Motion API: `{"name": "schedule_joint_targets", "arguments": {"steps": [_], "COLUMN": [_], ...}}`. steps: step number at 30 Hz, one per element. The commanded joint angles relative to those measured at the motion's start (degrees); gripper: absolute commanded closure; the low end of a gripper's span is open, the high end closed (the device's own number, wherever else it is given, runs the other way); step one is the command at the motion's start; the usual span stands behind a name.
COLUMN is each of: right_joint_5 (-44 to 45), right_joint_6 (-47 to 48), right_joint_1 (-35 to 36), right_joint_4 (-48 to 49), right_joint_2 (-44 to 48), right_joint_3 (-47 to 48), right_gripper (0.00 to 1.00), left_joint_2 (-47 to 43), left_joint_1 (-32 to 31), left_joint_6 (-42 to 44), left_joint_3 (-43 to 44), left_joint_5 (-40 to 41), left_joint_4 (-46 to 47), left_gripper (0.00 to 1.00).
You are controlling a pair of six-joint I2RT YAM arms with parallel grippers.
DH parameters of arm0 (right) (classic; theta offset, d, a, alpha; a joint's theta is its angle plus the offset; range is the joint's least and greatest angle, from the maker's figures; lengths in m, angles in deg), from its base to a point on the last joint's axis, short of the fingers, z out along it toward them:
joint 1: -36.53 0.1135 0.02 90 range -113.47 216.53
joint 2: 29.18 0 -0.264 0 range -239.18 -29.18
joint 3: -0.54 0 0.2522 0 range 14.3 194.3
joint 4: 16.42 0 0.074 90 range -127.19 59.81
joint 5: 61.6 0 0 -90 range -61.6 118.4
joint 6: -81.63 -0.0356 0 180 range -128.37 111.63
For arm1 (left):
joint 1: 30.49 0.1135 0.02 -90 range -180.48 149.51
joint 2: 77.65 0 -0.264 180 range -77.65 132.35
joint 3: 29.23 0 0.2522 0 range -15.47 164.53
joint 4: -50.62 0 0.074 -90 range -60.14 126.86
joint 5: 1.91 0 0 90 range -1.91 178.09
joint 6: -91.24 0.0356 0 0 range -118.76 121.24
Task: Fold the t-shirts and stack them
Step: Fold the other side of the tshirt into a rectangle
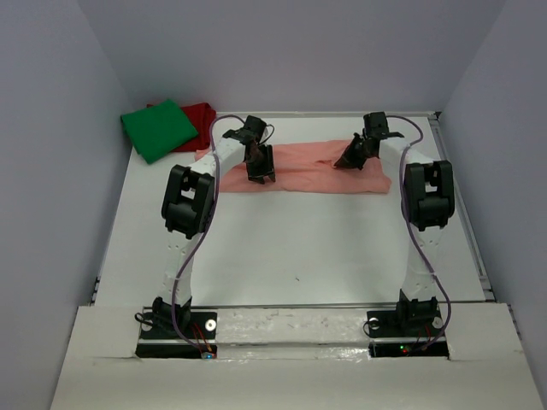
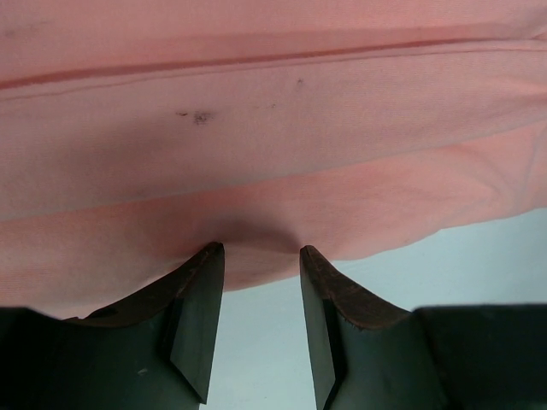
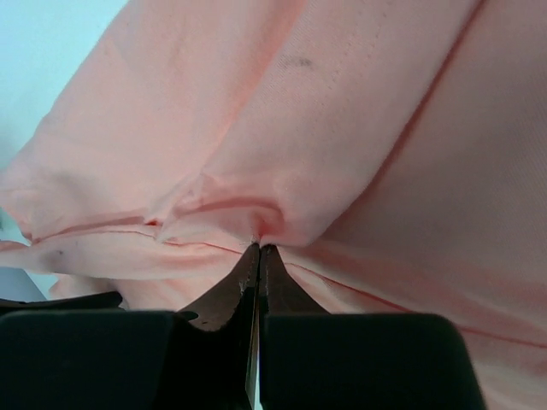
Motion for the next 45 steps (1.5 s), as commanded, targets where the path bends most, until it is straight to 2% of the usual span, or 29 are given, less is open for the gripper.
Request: {"name": "schedule_joint_targets", "arguments": {"steps": [1,7,15,16,18,19,20,21,25,30,39,40,43,45], "right_joint_5": [-1.5,-3.8,-8.7,-9.9,-12.0,-12.1,-12.1,-11.7,-10.3,-9.2,-9.4,-9.1,-7.9,-7.2], "right_joint_6": [-0.8,-1.4,-1.2,-1.6,-1.9,-1.8,-1.5,-1.0,0.8,3.7,6.9,7.2,8.1,8.4], "right_joint_1": [0.3,0.9,0.9,0.9,0.9,0.9,0.9,0.9,0.9,0.9,-0.7,-0.7,-0.7,-0.7], "right_joint_4": [2.0,1.1,3.3,4.2,4.2,4.2,4.4,4.7,4.8,4.8,4.6,4.4,3.3,2.6], "right_joint_2": [-0.6,-4.2,-15.2,-16.3,-19.4,-20.0,-20.2,-20.0,-17.4,-10.8,3.1,4.1,7.5,9.6], "right_joint_3": [6.5,15.3,28.1,30.3,33.0,34.5,34.7,34.4,32.7,25.8,12.9,10.6,7.3,3.1], "right_gripper": [1.0,1.0,1.0,0.85,0.71,0.6,0.57,0.44,0.43,0.43,0.43,0.44,0.46,0.48], "left_joint_2": [-0.8,-1.0,-2.1,-2.2,-2.2,-2.2,-2.1,-2.1,-1.8,-2.0,-4.8,-6.4,-9.8,-11.7], "left_joint_1": [-0.2,-0.2,-0.2,-0.2,-0.2,-0.2,-0.2,-0.1,-0.2,-0.2,0.4,0.4,1.7,5.0], "left_joint_6": [1.0,0.9,1.1,1.3,1.5,1.5,1.7,1.5,1.2,1.4,3.7,3.7,3.9,3.9], "left_joint_3": [1.6,0.9,-0.9,-0.9,-0.9,-0.8,-0.8,-0.6,0.1,1.9,9.0,9.3,8.0,5.2], "left_joint_5": [-0.9,-1.0,-0.9,-0.7,-0.5,-0.5,-0.5,-0.5,-0.8,-0.7,3.6,6.3,10.0,9.1], "left_joint_4": [-1.1,-1.0,-1.3,-1.5,-1.7,-1.8,-1.9,-2.1,-2.3,-3.2,-9.1,-10.0,-9.7,-8.5], "left_gripper": [0.5,0.5,0.5,0.5,0.5,0.5,0.5,0.5,0.5,0.5,0.51,0.51,0.49,0.48]}}
